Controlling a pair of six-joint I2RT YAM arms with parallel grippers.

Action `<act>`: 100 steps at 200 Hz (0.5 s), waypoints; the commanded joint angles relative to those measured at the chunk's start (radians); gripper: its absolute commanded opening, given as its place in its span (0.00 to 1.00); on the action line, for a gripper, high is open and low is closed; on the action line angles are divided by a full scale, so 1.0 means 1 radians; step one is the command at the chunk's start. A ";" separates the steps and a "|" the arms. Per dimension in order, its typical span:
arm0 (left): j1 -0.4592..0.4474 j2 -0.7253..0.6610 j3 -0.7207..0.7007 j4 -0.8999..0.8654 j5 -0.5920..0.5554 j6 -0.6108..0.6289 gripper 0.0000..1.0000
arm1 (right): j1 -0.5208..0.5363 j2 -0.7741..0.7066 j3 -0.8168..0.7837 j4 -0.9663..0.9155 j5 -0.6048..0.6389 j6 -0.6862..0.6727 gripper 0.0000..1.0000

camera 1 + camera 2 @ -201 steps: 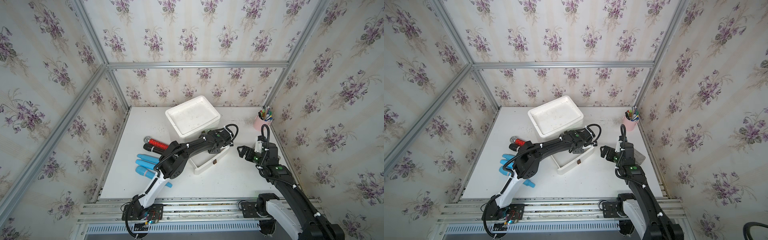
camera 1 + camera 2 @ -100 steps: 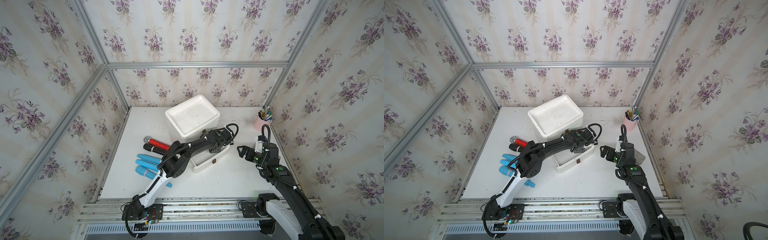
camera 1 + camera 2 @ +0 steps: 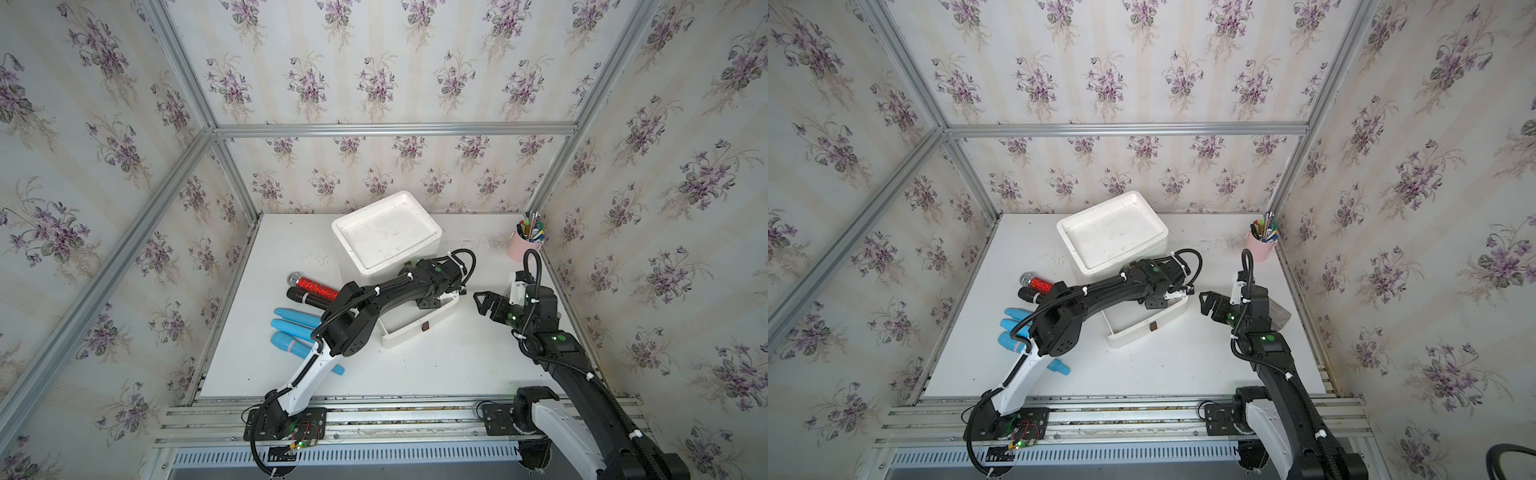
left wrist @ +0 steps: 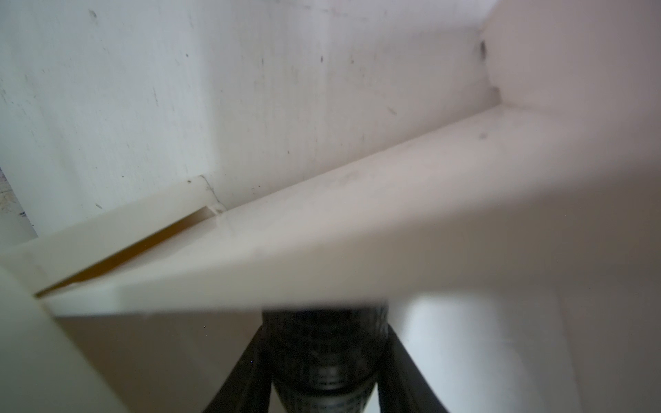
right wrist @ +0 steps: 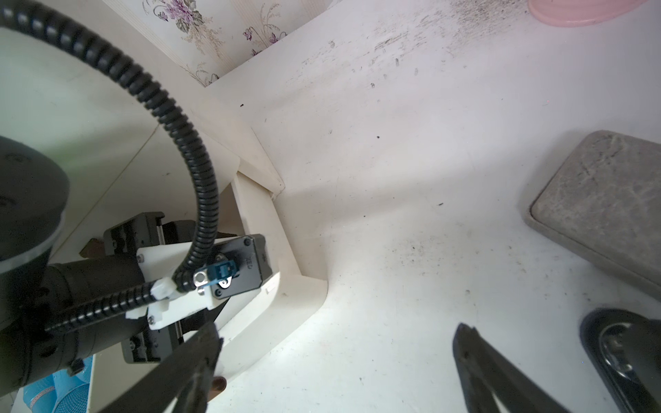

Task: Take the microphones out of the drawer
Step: Pick up the microphone from the drawer.

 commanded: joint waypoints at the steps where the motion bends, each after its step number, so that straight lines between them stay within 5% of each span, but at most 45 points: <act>1: -0.005 -0.008 0.006 -0.099 0.012 0.040 0.31 | -0.001 -0.004 -0.001 0.022 -0.001 0.005 1.00; 100: 0.005 -0.141 0.018 -0.093 0.080 -0.019 0.18 | 0.000 0.000 -0.004 0.032 -0.006 0.004 1.00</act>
